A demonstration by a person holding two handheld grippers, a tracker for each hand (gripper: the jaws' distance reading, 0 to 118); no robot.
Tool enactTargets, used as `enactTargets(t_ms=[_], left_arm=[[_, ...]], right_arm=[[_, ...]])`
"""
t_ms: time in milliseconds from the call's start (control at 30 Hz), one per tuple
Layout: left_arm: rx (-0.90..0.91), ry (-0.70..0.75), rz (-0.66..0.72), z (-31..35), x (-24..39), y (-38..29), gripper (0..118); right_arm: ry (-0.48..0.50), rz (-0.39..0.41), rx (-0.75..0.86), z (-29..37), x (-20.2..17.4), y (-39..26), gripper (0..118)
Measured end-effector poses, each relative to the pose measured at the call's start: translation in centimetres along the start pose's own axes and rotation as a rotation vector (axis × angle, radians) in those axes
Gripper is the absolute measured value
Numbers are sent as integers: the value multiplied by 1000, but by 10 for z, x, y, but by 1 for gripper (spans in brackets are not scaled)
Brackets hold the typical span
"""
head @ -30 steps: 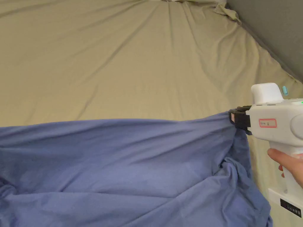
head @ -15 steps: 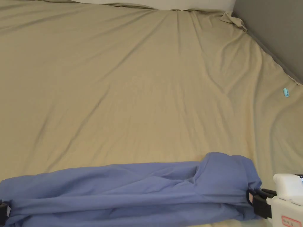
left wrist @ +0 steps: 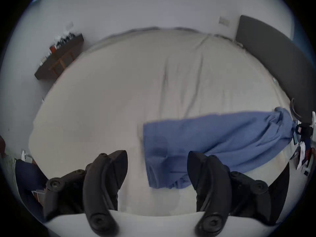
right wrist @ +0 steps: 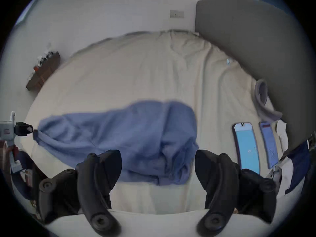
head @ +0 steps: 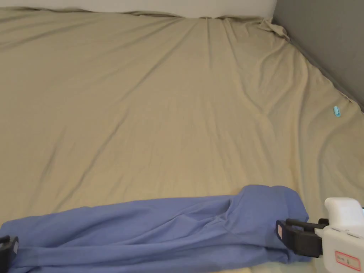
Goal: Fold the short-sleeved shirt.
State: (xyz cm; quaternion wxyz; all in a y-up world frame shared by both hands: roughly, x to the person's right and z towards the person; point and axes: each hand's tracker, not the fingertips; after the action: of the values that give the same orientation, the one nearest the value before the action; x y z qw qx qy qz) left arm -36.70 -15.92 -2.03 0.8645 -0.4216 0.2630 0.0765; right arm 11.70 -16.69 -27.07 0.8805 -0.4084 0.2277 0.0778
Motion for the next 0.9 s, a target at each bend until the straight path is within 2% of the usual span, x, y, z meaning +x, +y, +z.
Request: enactTargets(t_ms=[100,200,233,267,300,333,367,400,533,633,700,800,900], left_arm=[[222,-4,20,57,1,32,83],[439,44,-16,101,7,51,83],[494,55,-21,108,8,51,78],[501,59,-33,111,10,54,55],[471,54,-29,108,9,59,4],[485,61,-3,105,7,61,0],[429,21,4,103,4,65,0],[418,-6,-1,101,3,66,0],[381,-18,-6,90,-1,64,0],[325,-230,79,80,-19,58,0],[255,-488,229,65,-46,50,0],[167,-622,368,32,-89,33,0],[23,-826,532,-11,-129,7,0]], right_arm=[[2,17,196,43,-18,29,98],[-6,65,380,70,-38,49,97],[-16,78,410,72,-41,51,95],[-29,75,441,74,-46,53,84],[-38,81,450,72,-50,55,57],[-24,75,430,69,-52,59,3],[-39,71,435,66,-53,58,2],[-2,67,430,65,-53,59,2],[14,88,409,59,-59,55,2],[54,73,371,56,-58,52,2],[67,68,343,53,-59,50,2],[77,72,307,47,-65,43,2],[84,77,273,43,-78,38,2]])
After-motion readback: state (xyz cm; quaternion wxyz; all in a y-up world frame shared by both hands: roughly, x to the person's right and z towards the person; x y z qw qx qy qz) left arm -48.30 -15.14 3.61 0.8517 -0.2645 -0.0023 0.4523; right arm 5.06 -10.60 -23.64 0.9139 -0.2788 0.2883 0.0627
